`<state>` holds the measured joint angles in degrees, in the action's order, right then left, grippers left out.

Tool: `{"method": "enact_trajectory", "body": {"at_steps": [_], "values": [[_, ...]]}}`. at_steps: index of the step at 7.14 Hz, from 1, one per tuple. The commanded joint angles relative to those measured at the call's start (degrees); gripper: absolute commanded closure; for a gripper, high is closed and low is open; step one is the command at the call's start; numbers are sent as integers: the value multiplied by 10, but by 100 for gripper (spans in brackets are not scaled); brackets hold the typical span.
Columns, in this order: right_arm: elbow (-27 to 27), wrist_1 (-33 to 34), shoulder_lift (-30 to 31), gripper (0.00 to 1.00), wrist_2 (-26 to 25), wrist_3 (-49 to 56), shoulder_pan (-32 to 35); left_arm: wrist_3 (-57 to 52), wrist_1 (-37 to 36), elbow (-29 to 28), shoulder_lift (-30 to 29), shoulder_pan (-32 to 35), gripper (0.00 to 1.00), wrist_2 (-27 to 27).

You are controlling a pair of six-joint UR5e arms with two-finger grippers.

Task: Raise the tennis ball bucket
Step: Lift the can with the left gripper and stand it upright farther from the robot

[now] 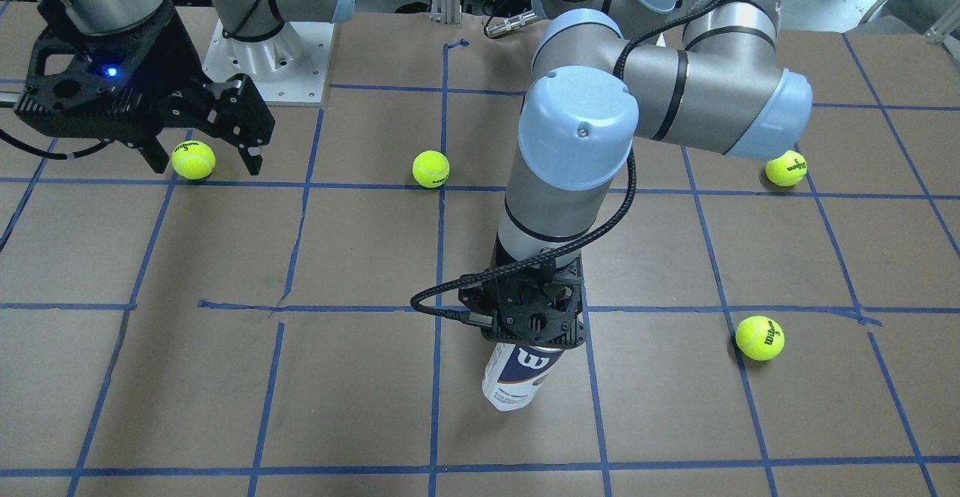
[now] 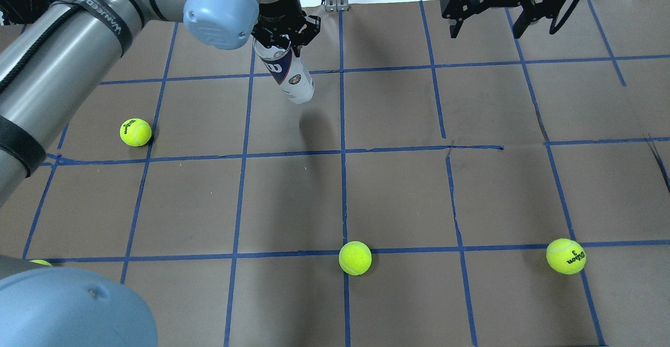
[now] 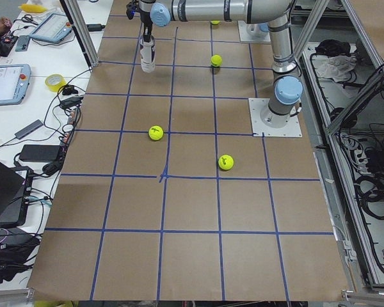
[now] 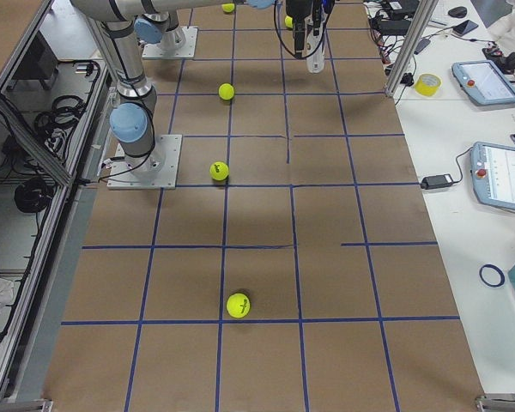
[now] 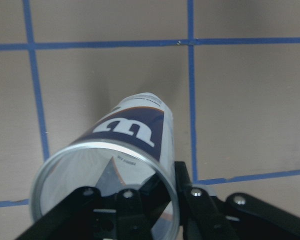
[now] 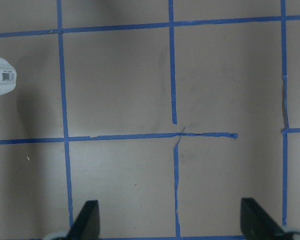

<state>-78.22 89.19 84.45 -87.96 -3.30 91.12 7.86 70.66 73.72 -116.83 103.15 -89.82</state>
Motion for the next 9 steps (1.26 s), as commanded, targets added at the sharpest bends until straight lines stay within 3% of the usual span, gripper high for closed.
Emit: {"method": "enact_trajectory", "body": {"at_steps": [1,2,4,5,6,9], "values": [[0,-2,-1,0,0,0,-1,-23,-12,9,-23,7,100,-18],[0,-2,-1,0,2,-1,-1,-27,-9,12,-28,11,100,-50],[0,-2,-1,0,3,-2,-1,-35,-2,13,-30,13,100,-55],[0,-2,-1,0,2,-2,-1,-40,-3,13,-29,13,89,-54],[0,-1,-1,0,2,-2,-1,-42,-2,14,-27,13,1,-44],[0,-2,-1,0,1,-2,-2,-38,27,7,10,11,0,-16]]}}
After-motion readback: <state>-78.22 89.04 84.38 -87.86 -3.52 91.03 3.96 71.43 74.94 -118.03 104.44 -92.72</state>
